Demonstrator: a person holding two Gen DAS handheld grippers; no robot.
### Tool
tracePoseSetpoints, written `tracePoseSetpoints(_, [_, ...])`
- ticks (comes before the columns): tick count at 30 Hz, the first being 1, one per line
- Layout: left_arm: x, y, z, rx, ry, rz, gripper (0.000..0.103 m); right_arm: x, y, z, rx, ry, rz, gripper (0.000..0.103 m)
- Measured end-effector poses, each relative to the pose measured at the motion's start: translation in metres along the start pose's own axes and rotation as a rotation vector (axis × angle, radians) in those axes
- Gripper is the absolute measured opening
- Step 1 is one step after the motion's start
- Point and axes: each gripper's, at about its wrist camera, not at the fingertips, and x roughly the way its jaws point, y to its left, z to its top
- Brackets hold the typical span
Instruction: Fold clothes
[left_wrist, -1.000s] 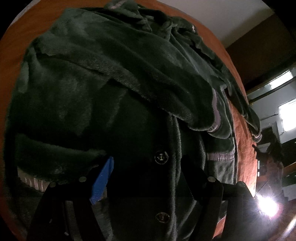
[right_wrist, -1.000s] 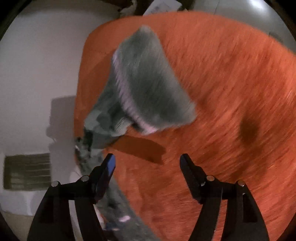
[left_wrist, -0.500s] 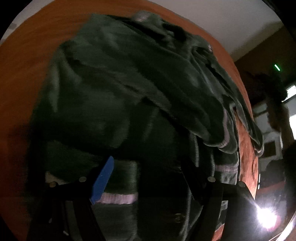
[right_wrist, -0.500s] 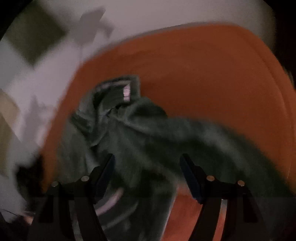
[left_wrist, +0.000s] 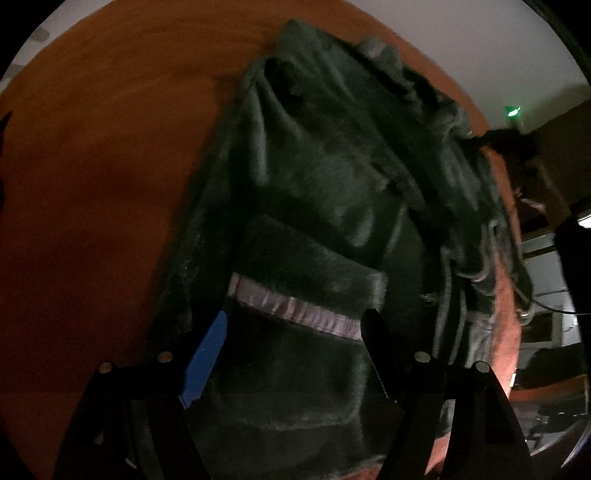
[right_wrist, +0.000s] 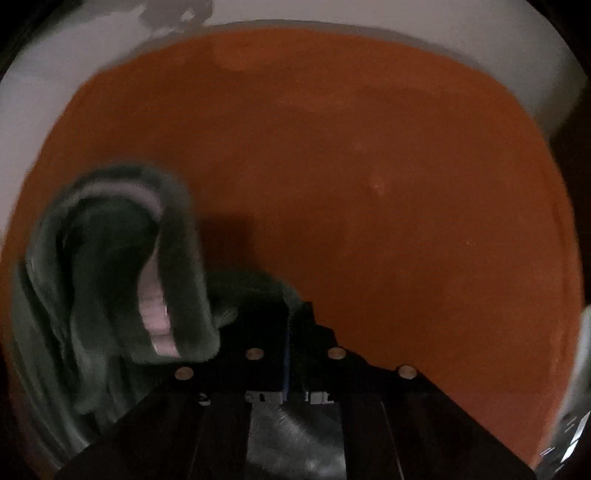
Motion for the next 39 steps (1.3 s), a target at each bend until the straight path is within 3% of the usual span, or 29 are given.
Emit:
tracePoseSetpoints(2, [-0.009, -0.011, 0.008, 0.043, -0.032, -0.005, 0.076, 0.017, -0.005, -0.003, -0.004, 0.055, -0.016, 0.012])
tracePoseSetpoints(4, [-0.015, -0.022, 0.016, 0.09, -0.065, 0.0, 0.076, 0.019, -0.003, -0.008, -0.016, 0.034, -0.072, 0.029])
tracePoseSetpoints(5, [-0.015, -0.03, 0.023, 0.115, -0.076, 0.005, 0.076, 0.014, -0.002, -0.011, -0.017, 0.009, -0.088, 0.031])
tracePoseSetpoints(7, [-0.013, -0.046, 0.039, 0.16, -0.087, 0.013, 0.076, -0.016, 0.002, -0.018, -0.021, -0.118, -0.104, 0.032])
tracePoseSetpoints(9, [-0.004, -0.067, 0.062, 0.215, -0.076, -0.001, 0.076, -0.045, 0.01, -0.032, -0.04, -0.242, -0.046, 0.032])
tracePoseSetpoints(10, [0.003, -0.079, 0.079, 0.248, -0.073, -0.005, 0.076, -0.049, 0.018, -0.038, -0.066, -0.232, 0.013, 0.032])
tracePoseSetpoints(11, [0.012, -0.096, 0.095, 0.29, -0.086, -0.002, 0.076, -0.042, 0.027, -0.041, -0.1, -0.161, 0.069, 0.032])
tracePoseSetpoints(14, [0.042, -0.152, 0.135, 0.378, -0.144, 0.005, 0.076, -0.009, 0.059, -0.051, -0.17, -0.006, 0.097, 0.027])
tracePoseSetpoints(17, [0.08, -0.209, 0.17, 0.428, -0.165, -0.017, 0.076, 0.008, 0.077, -0.041, -0.125, -0.018, 0.129, 0.026])
tracePoseSetpoints(19, [0.106, -0.244, 0.192, 0.476, -0.208, 0.042, 0.076, 0.008, 0.077, -0.03, -0.043, -0.058, 0.201, 0.027])
tracePoseSetpoints(20, [0.126, -0.265, 0.21, 0.499, -0.222, 0.106, 0.076, 0.011, 0.079, -0.028, -0.03, -0.048, 0.222, 0.027])
tracePoseSetpoints(24, [0.169, -0.294, 0.259, 0.444, -0.228, 0.214, 0.076, 0.016, 0.072, -0.027, -0.003, -0.005, 0.229, 0.031])
tracePoseSetpoints(27, [0.192, -0.295, 0.288, 0.354, -0.196, 0.233, 0.076, 0.005, 0.05, -0.04, 0.023, -0.044, 0.166, 0.032])
tracePoseSetpoints(29, [0.21, -0.292, 0.298, 0.34, -0.169, 0.323, 0.076, 0.007, 0.032, -0.041, 0.031, -0.043, 0.122, 0.033])
tracePoseSetpoints(30, [0.222, -0.292, 0.299, 0.348, -0.157, 0.386, 0.076, 0.008, 0.026, -0.041, 0.046, -0.035, 0.131, 0.033])
tracePoseSetpoints(32, [0.23, -0.292, 0.298, 0.384, -0.182, 0.46, 0.077, -0.004, 0.012, -0.046, 0.097, -0.081, 0.261, 0.033])
tracePoseSetpoints(33, [0.228, -0.289, 0.297, 0.376, -0.199, 0.47, 0.077, -0.012, 0.005, -0.05, 0.118, -0.125, 0.301, 0.035])
tracePoseSetpoints(36, [0.21, -0.278, 0.297, 0.301, -0.288, 0.478, 0.075, -0.022, -0.003, -0.049, 0.103, -0.173, 0.154, 0.039])
tracePoseSetpoints(37, [0.192, -0.273, 0.295, 0.243, -0.368, 0.429, 0.075, -0.021, 0.0, -0.047, 0.085, -0.169, 0.132, 0.039])
tracePoseSetpoints(39, [0.173, -0.272, 0.293, 0.227, -0.461, 0.371, 0.075, -0.011, 0.008, -0.044, 0.043, -0.12, 0.138, 0.039])
